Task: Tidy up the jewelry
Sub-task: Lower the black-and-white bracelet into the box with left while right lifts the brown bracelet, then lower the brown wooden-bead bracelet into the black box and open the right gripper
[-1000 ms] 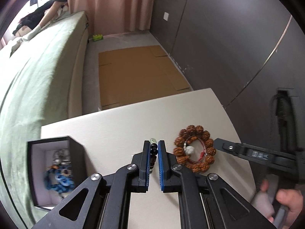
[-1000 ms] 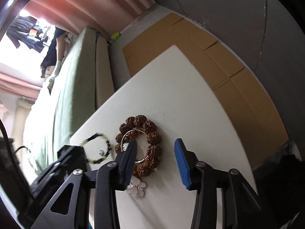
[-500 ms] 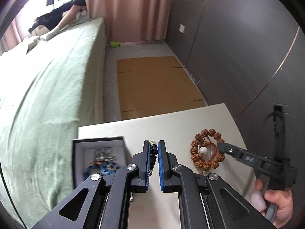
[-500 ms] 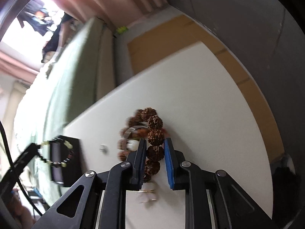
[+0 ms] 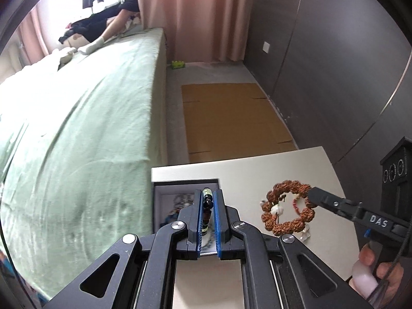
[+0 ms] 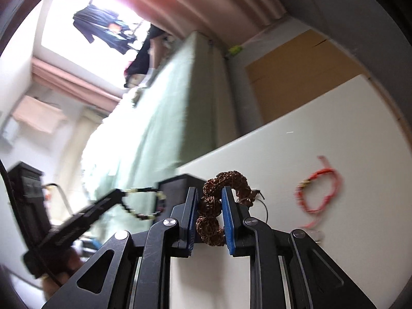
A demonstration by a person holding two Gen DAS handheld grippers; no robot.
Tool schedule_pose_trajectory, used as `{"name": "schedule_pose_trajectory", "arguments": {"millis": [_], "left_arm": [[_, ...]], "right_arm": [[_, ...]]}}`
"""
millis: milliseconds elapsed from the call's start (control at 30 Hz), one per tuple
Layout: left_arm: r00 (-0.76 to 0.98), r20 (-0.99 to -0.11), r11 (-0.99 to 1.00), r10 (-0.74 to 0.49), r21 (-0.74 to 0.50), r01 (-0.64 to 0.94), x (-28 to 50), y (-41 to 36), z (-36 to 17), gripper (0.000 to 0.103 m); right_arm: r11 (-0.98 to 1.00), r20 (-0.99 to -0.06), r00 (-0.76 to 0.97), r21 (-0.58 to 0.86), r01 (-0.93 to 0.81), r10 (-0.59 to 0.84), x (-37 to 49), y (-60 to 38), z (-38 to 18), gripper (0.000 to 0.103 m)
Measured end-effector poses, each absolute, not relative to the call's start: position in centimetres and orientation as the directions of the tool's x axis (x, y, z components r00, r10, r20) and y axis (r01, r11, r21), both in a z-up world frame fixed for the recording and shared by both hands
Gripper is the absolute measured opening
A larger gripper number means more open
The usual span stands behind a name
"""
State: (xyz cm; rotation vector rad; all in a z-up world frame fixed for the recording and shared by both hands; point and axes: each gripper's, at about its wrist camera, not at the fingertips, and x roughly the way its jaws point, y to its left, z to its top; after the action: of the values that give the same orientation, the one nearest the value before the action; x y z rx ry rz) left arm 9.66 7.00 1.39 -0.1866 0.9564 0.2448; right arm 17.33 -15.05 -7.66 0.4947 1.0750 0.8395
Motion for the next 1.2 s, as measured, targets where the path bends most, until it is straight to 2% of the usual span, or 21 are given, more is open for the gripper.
{"name": "schedule_pose_trajectory", "arguments": {"millis": [200, 400, 500, 600, 767, 900, 1067, 1167, 1200], "left_arm": [[0.551, -0.824, 0.95, 0.132, -0.053, -0.308, 9.2, 8.4, 1.4, 0.008], [0.547, -0.83, 0.951, 0.107, -0.074, -0.3, 9.7, 8.4, 0.3, 0.008], [0.547, -0.832, 0.953, 0.094, -0.085, -0.292, 9.9, 8.4, -0.1, 0.008], [0.549, -0.831, 0.952, 0.091, -0.088, -0.292, 9.9, 8.6, -0.2, 0.008], [0.549, -0.832, 0.949, 0.084, -0.102, -0.299, 9.8, 9.3, -0.2, 0.008], [0.533, -0.846, 0.945, 0.02, -0.158, -0.286, 9.7, 9.6, -0.5, 0.008], [0.483, -0.876, 0.933, 0.003, -0.172, -0.317, 9.8, 10.5, -1.4, 0.01], [0.477, -0.879, 0.92, 0.009, -0.18, -0.349, 9.4, 11.2, -1.4, 0.022], [0.481, -0.877, 0.915, 0.016, -0.181, -0.361, 9.1, 11.5, -1.2, 0.031]], "right_arm": [[0.546, -0.509, 0.2, 0.751, -0.372, 0.837, 16.7, -13.9, -7.3, 0.02], [0.756, -0.714, 0.261, 0.57, -0.322, 0.65, 17.7, -13.3, -9.5, 0.02], [0.801, -0.76, 0.262, 0.528, -0.284, 0.594, 18.4, -13.9, -10.8, 0.02], [0.774, -0.734, 0.256, 0.558, -0.3, 0.629, 18.5, -14.2, -10.3, 0.02], [0.675, -0.64, 0.227, 0.65, -0.348, 0.734, 18.0, -13.8, -8.9, 0.02], [0.633, -0.597, 0.225, 0.674, -0.381, 0.77, 17.6, -13.0, -8.0, 0.02], [0.589, -0.551, 0.219, 0.698, -0.408, 0.805, 16.9, -12.1, -7.1, 0.02], [0.554, -0.52, 0.205, 0.715, -0.427, 0.829, 16.4, -11.6, -6.7, 0.02], [0.541, -0.507, 0.203, 0.719, -0.438, 0.838, 16.3, -11.4, -6.5, 0.02]]}}
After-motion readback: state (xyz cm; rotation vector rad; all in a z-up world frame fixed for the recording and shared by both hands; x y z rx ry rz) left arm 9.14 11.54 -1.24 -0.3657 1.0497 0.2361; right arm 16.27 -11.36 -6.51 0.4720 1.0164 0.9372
